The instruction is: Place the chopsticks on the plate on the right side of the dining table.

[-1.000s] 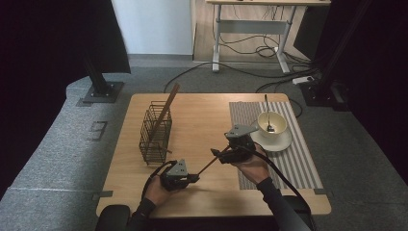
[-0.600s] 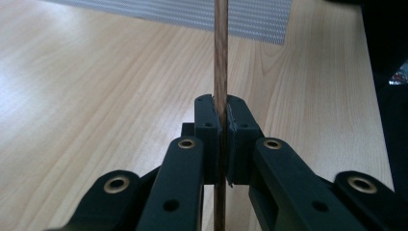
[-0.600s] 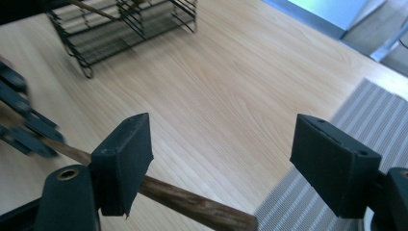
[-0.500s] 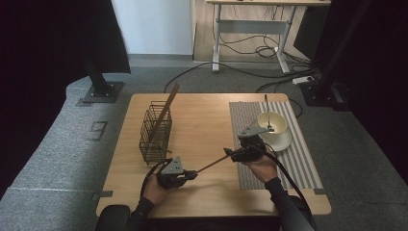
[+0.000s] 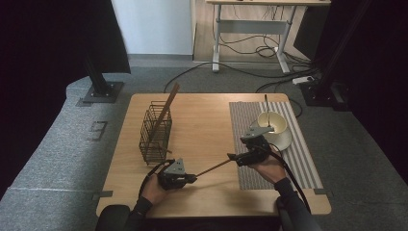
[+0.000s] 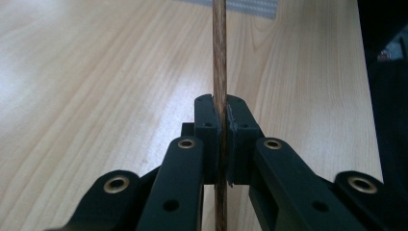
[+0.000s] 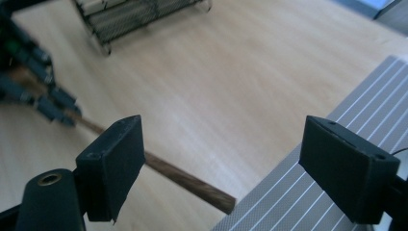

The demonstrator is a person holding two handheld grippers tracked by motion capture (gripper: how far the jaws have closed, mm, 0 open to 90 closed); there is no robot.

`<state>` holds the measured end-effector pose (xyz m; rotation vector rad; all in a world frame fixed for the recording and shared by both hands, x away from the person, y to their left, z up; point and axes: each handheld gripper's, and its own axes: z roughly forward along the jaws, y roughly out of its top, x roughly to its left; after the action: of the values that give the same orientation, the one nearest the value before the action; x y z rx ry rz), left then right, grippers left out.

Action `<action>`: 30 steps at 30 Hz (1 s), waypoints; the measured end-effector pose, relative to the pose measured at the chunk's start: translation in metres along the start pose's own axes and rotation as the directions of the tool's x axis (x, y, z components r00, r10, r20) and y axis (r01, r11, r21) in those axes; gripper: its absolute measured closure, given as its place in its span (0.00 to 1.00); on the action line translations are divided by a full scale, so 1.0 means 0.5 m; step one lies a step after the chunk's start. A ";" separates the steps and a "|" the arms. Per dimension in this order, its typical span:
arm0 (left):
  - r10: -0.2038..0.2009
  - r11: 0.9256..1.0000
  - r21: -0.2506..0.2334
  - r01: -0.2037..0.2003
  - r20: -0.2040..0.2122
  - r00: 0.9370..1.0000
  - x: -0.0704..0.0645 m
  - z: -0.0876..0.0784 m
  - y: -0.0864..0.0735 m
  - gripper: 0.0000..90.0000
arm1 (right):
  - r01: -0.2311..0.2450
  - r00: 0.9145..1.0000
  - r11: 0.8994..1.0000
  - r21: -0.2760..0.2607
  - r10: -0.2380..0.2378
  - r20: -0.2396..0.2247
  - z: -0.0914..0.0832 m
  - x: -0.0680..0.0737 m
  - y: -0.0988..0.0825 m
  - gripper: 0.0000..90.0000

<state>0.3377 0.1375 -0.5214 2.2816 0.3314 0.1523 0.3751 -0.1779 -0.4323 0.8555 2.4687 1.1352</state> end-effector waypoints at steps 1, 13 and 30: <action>0.005 1.000 0.011 -0.005 0.004 1.000 -0.001 0.002 0.000 0.94 | 0.013 1.000 1.000 0.018 -0.013 -0.015 0.003 0.004 -0.003 0.16; 0.038 0.997 0.069 -0.041 0.049 0.998 -0.011 0.012 0.005 0.94 | 0.199 0.978 0.966 0.166 -0.184 -0.101 0.036 0.055 -0.028 0.33; 0.075 0.992 0.097 -0.082 0.078 0.994 -0.017 0.016 0.009 0.94 | 0.393 0.914 0.880 0.266 -0.343 -0.214 0.077 0.096 -0.047 0.71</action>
<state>0.3323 0.1267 -0.5235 2.3939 0.2146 0.0922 0.3471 -0.1371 -0.4758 0.3378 2.8275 0.7255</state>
